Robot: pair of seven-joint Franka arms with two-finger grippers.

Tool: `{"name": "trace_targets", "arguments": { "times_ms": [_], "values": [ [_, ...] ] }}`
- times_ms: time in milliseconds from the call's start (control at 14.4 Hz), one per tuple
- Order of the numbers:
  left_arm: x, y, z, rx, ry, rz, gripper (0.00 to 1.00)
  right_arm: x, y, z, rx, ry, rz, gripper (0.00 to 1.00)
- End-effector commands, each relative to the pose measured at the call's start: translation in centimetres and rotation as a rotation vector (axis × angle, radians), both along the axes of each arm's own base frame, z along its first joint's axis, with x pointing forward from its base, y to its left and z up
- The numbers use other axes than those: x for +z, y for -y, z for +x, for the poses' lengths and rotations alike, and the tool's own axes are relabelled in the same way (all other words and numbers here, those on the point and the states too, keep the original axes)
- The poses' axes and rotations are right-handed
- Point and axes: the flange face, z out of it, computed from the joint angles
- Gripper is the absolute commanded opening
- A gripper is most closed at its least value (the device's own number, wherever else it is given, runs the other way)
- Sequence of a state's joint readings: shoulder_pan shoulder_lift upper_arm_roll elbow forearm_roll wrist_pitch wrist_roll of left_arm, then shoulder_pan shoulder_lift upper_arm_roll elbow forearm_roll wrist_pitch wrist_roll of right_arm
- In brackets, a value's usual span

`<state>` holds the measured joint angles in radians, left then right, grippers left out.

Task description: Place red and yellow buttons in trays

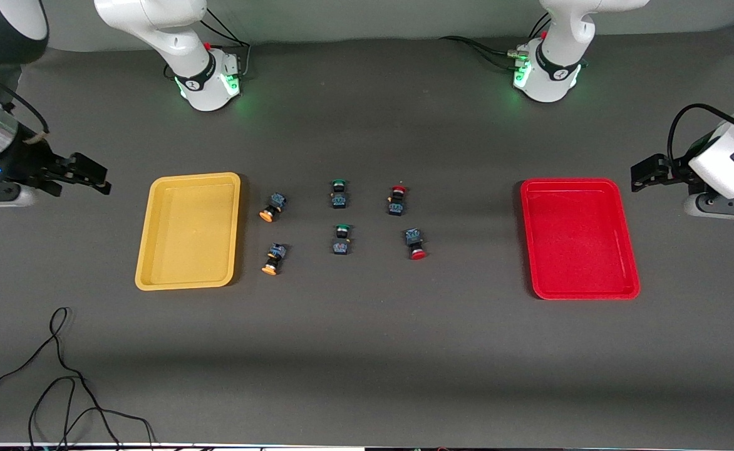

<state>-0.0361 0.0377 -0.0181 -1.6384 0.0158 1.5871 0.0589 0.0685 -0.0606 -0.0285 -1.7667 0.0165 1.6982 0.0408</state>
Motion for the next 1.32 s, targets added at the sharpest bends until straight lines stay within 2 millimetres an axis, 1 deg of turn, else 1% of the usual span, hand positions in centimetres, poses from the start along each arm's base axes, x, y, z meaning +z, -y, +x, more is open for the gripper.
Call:
{"name": "trace_targets", "arguments": {
  "times_ms": [0, 70, 209, 348, 418, 488, 557, 627, 697, 766, 905, 1045, 1114, 1184, 1254],
  "values": [
    [0.8, 0.4, -0.3, 0.01, 0.025, -0.002, 1.0, -0.8, -0.7, 0.3, 0.085, -0.032, -0.021, 1.0],
    [0.9, 0.6, -0.2, 0.007, 0.026, -0.002, 1.0, -1.2, -0.8, 0.1, 0.074, -0.053, -0.019, 1.0],
    [0.6, 1.2, -0.1, -0.004, 0.022, 0.001, 1.0, -3.6, -1.4, 0.4, -0.052, -0.098, 0.005, 1.0],
    [0.3, 3.5, -0.6, -0.039, 0.009, -0.009, 1.0, -5.6, -5.4, 0.2, -0.139, -0.117, 0.011, 1.0],
    [-0.2, 4.2, -0.7, -0.03, -0.008, -0.038, 1.0, -6.6, -7.4, -0.1, -0.182, -0.121, 0.003, 1.0],
    [-0.8, 6.1, -1.1, -0.019, -0.026, -0.075, 1.0, -7.5, -9.3, -0.5, -0.234, -0.114, -0.003, 1.0],
    [-1.4, 7.8, -1.4, -0.002, -0.039, -0.088, 1.0, -8.9, -11.4, -1.1, -0.267, -0.109, -0.006, 1.0],
    [-1.8, 10.7, -1.9, -0.009, -0.048, -0.082, 1.0, -10.2, -13.1, -1.9, -0.301, -0.102, -0.011, 1.0],
    [-2.6, 13.9, -2.6, -0.012, -0.065, -0.072, 1.0, -11.5, -14.0, -2.8, -0.335, -0.101, -0.013, 1.0],
    [-3.0, 17.2, -3.6, -0.006, -0.067, -0.064, 1.0, -12.4, -14.9, -3.4, -0.348, -0.099, -0.01, 1.0],
    [-4.1, 23.9, -5.8, 0.056, -0.043, -0.053, 1.0, -15.0, -17.4, -4.5, -0.357, -0.093, -0.014, 1.0],
    [-5.3, 30.1, -8.1, 0.116, -0.019, -0.046, 1.0, -19.2, -19.2, -5.6, -0.394, -0.052, 0.002, 1.0],
    [-5.8, 33.0, -9.6, 0.128, -0.008, -0.047, 1.0, -21.4, -19.4, -6.1, -0.411, -0.046, 0.002, 1.0],
    [-6.1, 35.5, -11.0, 0.132, 0.0, -0.05, 1.0, -23.5, -19.7, -6.3, -0.416, -0.059, -0.009, 1.0],
    [-6.4, 37.4, -12.2, 0.132, 0.008, -0.057, 1.0, -25.4, -20.3, -6.5, -0.416, -0.078, -0.026, 1.0]
  ]
}}
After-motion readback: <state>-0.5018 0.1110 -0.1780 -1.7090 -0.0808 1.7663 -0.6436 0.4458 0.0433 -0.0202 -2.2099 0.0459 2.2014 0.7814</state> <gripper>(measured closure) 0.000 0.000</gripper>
